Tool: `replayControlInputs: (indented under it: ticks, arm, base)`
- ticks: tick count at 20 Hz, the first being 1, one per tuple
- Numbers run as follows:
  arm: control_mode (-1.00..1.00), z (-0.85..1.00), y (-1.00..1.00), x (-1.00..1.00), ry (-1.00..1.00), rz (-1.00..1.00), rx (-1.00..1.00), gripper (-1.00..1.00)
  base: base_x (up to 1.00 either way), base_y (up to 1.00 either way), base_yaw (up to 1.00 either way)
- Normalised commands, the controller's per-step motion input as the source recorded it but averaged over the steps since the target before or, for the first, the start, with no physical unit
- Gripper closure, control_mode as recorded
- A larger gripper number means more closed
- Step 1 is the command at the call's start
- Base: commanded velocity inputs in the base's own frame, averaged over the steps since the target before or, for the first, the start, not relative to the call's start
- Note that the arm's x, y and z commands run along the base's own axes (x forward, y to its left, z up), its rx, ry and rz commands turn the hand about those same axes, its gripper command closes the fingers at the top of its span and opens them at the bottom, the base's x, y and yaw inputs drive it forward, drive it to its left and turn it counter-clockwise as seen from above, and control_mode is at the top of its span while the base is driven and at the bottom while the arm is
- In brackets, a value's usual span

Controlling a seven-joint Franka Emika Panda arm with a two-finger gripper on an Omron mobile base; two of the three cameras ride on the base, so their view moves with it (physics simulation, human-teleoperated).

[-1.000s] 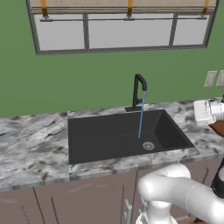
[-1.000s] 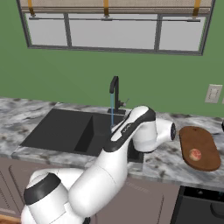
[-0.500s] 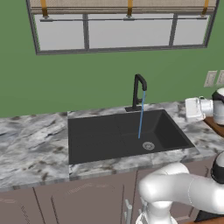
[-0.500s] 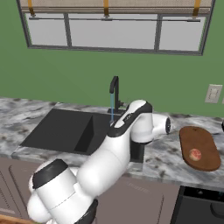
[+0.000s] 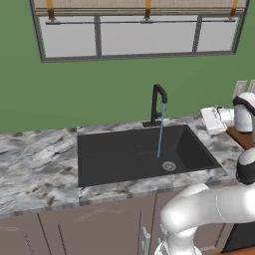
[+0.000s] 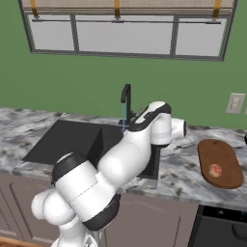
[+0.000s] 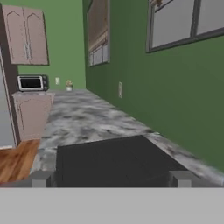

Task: Pick the peach from the sink and place it on the cutting board to airdry. Then turn off the sink faucet.

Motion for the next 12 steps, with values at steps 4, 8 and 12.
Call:
replayControlInputs:
  ticks: [4, 8, 12]
  arm:
    - [-1.00, -0.08, -0.03, 0.31, 0.00, 0.21, 0.04, -1.00]
    - [-1.00, -0.14, -0.11, 0.13, 0.00, 0.17, 0.03, -1.00]
    - [-1.00, -0.15, -0.09, 0.15, 0.00, 0.15, 0.02, -1.00]
  base:
    - [0.00, 0.00, 0.00]
    - [0.00, 0.00, 0.00]
    - [0.00, 0.00, 0.00]
